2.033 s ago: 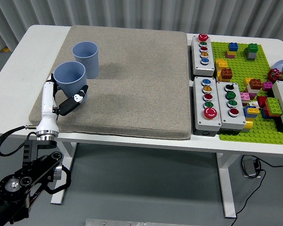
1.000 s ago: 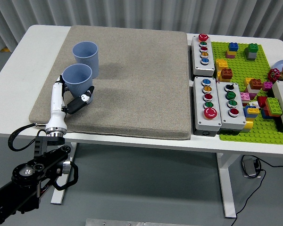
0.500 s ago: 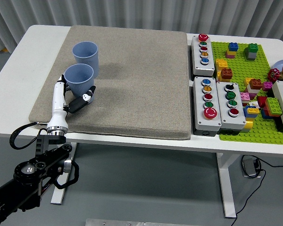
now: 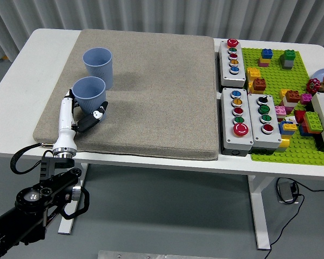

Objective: Pick cup pour cup place

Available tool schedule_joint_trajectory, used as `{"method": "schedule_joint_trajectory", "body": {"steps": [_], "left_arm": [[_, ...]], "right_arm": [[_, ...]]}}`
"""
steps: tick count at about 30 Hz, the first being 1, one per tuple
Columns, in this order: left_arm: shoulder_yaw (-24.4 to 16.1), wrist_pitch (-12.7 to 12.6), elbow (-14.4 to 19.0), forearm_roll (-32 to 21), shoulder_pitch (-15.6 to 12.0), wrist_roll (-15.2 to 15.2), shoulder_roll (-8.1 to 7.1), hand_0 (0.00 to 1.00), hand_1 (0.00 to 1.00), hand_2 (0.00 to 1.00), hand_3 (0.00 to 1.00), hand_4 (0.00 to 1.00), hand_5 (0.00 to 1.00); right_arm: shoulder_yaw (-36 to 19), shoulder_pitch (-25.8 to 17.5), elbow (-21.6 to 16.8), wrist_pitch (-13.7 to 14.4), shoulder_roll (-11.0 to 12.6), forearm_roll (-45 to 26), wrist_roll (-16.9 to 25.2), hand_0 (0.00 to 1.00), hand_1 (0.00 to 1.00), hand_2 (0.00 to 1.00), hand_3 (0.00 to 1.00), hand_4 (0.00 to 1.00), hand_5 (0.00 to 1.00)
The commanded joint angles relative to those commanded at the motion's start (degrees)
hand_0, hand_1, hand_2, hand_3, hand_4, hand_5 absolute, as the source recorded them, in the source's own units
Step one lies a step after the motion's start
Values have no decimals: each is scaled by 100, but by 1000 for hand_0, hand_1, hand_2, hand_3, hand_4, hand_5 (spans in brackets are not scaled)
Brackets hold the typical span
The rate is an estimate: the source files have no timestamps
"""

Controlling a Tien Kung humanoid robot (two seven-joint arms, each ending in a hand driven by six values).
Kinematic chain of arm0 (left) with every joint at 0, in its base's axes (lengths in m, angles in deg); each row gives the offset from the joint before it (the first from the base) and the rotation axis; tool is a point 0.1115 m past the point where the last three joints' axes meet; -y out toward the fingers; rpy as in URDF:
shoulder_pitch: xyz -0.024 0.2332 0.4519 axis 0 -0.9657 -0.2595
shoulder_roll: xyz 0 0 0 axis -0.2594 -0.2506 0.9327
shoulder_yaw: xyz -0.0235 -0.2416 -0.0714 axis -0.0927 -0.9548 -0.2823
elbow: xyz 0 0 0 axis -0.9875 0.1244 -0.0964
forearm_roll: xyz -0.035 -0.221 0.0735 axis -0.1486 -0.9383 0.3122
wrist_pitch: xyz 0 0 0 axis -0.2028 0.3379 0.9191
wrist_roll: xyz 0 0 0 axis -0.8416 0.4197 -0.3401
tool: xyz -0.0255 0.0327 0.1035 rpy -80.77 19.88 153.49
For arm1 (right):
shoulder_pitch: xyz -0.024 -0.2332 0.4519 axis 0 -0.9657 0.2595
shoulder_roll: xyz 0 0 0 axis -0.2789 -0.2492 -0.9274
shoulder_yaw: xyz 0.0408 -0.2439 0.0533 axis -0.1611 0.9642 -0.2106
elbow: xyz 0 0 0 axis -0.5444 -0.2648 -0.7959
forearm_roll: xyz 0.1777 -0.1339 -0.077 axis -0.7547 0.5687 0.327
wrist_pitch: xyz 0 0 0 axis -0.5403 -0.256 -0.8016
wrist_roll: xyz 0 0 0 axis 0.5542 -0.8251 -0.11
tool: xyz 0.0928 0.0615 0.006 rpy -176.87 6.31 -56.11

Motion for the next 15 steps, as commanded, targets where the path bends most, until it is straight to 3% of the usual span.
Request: {"method": "schedule_joint_trajectory", "body": {"steps": [5,6,15], "left_arm": [[-35,0,-21,81,-6,60,0,579,639,718,691,775,284],[-43,0,-20,105,-9,74,-1,636,685,807,812,874,389],[-70,0,-47,170,-14,152,-6,655,705,826,830,866,388]], "right_arm": [[12,8,0,-1,2,-11,1,672,593,551,572,2,66],[12,8,0,0,2,-17,3,673,594,551,572,2,67],[10,16,0,-1,1,-16,-3,673,594,552,573,2,66]]}}
